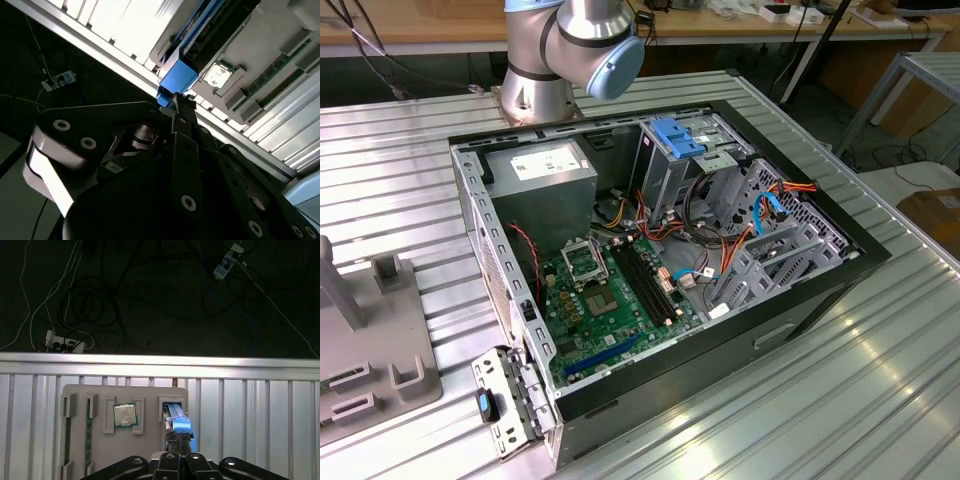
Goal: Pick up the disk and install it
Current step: 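Pick up the disk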
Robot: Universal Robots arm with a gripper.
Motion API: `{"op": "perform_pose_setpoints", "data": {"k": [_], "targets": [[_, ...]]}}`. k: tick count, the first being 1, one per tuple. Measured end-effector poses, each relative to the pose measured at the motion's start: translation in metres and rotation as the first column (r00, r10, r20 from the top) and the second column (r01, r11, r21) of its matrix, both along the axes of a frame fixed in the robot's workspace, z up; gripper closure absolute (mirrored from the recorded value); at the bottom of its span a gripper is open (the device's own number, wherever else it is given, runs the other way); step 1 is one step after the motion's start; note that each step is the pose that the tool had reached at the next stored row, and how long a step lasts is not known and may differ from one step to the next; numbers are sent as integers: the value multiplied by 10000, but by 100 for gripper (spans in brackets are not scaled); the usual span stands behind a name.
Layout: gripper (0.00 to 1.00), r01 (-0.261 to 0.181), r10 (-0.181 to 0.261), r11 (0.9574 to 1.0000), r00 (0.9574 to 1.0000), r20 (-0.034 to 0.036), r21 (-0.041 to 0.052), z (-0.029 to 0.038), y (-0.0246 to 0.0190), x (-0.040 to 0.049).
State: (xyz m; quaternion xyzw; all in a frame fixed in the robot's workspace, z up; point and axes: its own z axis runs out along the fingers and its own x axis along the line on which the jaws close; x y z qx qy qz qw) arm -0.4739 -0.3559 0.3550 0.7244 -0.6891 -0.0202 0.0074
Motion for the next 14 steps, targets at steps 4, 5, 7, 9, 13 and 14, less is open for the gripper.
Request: {"op": "perform_pose_setpoints", "data": {"k": [4, 5, 7, 9, 13, 14], "targets": [[89, -486, 486, 9988, 9988, 0, 0, 0, 0, 0], [89, -486, 486, 9988, 9988, 0, 0, 0, 0, 0], [89, -487, 487, 9988, 9988, 0, 0, 0, 0, 0], [89, -487, 487, 9988, 9988, -1, 0, 0, 0, 0], [89, -488, 488, 9988, 9988, -1, 0, 0, 0, 0], [89, -488, 488, 9988, 9988, -1, 0, 0, 0, 0]]}}
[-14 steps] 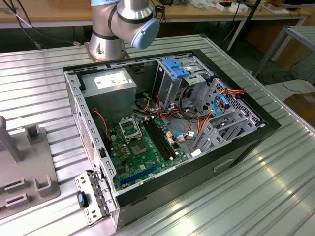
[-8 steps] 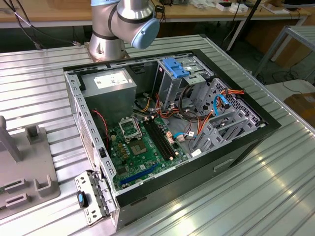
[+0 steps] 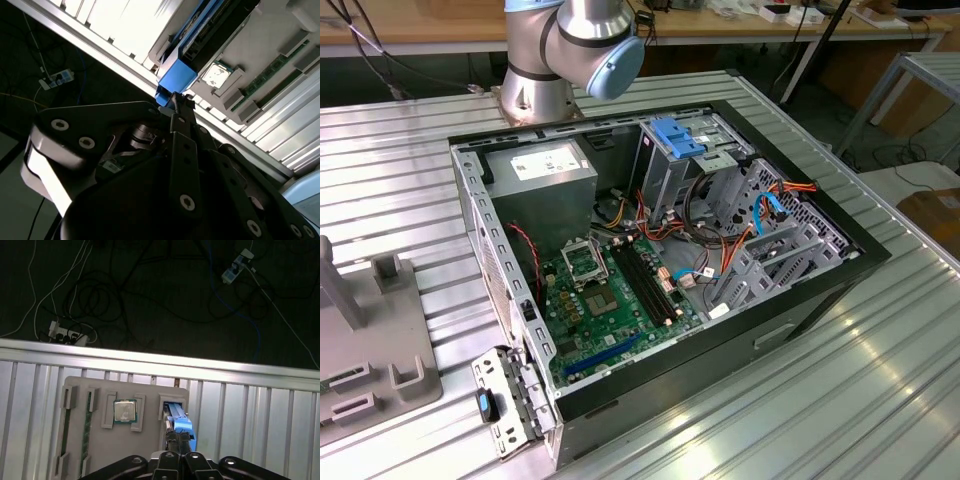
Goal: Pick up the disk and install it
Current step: 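Pick up the disk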
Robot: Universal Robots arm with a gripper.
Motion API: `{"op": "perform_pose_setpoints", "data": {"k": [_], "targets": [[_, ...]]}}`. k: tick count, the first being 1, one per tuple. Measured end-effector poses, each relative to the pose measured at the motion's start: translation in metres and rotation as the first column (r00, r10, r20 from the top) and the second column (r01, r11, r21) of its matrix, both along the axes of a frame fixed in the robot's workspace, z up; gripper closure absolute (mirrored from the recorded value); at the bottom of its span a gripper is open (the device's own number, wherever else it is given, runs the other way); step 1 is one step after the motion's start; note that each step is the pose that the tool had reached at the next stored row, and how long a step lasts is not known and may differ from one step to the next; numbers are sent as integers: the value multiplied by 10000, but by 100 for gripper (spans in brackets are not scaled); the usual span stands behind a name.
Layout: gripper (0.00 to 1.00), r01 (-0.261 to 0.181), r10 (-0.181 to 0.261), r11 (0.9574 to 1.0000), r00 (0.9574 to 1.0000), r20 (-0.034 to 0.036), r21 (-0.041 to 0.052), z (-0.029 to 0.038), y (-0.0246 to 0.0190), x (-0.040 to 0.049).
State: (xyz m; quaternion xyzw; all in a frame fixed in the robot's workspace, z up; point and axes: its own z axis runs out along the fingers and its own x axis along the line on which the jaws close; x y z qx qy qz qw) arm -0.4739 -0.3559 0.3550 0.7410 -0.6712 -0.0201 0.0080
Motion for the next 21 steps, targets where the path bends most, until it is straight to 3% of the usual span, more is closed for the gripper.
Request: {"op": "perform_pose_setpoints", "data": {"k": [3, 7, 13, 14, 15, 17, 18, 20, 21], "targets": [[89, -1, 1, 10000, 10000, 0, -1, 0, 0, 39], [89, 0, 0, 10000, 10000, 0, 0, 0, 0, 166], [89, 0, 0, 10000, 10000, 1, 0, 0, 0, 174], [76, 0, 0, 10000, 10000, 0, 0, 0, 0, 174], [71, 0, 0, 10000, 10000, 0, 0, 0, 0, 174], [46, 0, 0, 10000, 10000, 0, 0, 0, 0, 175], [40, 0, 0, 10000, 10000, 0, 0, 0, 0, 175], [40, -1, 1, 10000, 10000, 1, 1, 0, 0, 175], [40, -2, 2, 10000, 10000, 5, 46, -4, -1, 176]]}}
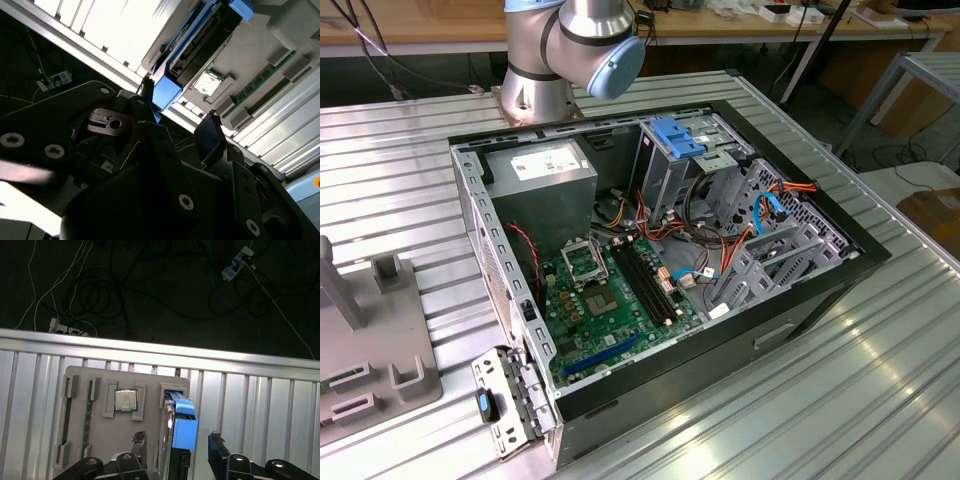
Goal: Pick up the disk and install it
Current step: 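Pick up the disk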
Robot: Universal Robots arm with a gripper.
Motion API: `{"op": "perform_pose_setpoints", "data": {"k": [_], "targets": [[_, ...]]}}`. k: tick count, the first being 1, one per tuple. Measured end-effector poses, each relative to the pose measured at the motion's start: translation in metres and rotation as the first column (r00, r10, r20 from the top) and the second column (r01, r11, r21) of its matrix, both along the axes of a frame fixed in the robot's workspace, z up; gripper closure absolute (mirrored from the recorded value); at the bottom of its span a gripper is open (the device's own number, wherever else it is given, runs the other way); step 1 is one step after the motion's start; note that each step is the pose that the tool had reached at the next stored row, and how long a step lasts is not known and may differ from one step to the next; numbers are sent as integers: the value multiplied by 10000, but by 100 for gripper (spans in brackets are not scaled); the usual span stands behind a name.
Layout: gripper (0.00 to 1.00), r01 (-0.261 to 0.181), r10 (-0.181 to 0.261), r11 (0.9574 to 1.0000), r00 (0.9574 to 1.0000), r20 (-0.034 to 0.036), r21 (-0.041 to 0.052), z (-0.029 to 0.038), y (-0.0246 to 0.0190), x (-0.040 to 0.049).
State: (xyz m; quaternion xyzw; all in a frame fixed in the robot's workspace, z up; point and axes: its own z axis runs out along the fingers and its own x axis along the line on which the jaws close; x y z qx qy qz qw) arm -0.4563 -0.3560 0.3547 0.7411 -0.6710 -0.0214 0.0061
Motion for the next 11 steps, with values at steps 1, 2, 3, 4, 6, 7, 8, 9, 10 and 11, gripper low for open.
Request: {"op": "perform_pose_setpoints", "data": {"k": [1, 2, 3, 4, 6, 7, 8, 9, 10, 11], "targets": [[40, 0, 0, 10000, 10000, 9, 32, -5, 1, 0], [40, 5, -5, 10000, 10000, 29, 57, -13, 2, -1], [40, 8, -8, 10000, 10000, 44, 69, -17, 1, -2], [40, 17, -18, 10000, 10000, 98, 90, -27, 0, -8], [40, 44, -46, 9999, 9998, 204, 104, -43, 1, -28], [40, 52, -55, 9999, 9997, 232, 105, -47, 1, -35], [40, 84, -87, 9999, 9996, 259, 105, -59, 1, -47], [40, 261, -263, 9996, 9993, 261, 105, -94, 1, -53], [40, 620, -623, 9980, 9977, 261, 106, -122, 1, -53], [40, 940, -942, 9955, 9952, 261, 105, -136, 2, -53]]}}
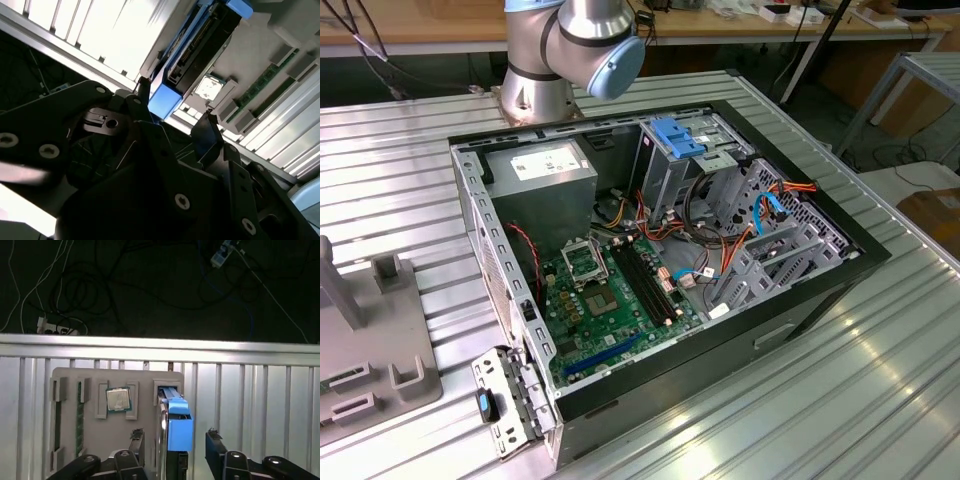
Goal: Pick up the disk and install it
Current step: 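Pick up the disk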
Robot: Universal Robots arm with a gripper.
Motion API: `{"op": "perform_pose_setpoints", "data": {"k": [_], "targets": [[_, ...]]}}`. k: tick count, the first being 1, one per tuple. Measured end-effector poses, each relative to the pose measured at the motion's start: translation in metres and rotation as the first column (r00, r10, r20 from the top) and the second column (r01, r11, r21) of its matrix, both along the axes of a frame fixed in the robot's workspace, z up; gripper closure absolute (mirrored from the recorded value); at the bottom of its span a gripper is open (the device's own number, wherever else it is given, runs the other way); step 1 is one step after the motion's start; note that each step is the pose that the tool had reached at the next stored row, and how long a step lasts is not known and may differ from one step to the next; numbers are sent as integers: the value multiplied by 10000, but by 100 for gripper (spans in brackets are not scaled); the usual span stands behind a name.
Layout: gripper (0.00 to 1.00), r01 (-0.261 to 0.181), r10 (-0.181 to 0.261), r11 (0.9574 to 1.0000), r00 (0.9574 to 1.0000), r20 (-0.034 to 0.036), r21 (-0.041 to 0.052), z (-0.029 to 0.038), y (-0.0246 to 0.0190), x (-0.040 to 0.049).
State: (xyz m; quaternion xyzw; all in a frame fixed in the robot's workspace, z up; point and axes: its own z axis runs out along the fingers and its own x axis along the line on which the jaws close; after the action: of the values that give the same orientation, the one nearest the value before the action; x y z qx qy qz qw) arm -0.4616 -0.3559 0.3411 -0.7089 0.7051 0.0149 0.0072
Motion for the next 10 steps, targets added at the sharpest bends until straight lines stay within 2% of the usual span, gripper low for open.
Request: {"op": "perform_pose_setpoints", "data": {"k": [2, 5, 7, 10], "targets": [[40, 156, -156, 9999, 9999, -3, -1, -2, 0, -1], [40, 157, -157, 9999, 9999, 34, 3, -52, 0, -16], [40, 156, -156, 9999, 9999, 59, 3, -122, -1, -24], [40, 157, -157, 9999, 9999, 58, 2, -192, 0, -25]]}}
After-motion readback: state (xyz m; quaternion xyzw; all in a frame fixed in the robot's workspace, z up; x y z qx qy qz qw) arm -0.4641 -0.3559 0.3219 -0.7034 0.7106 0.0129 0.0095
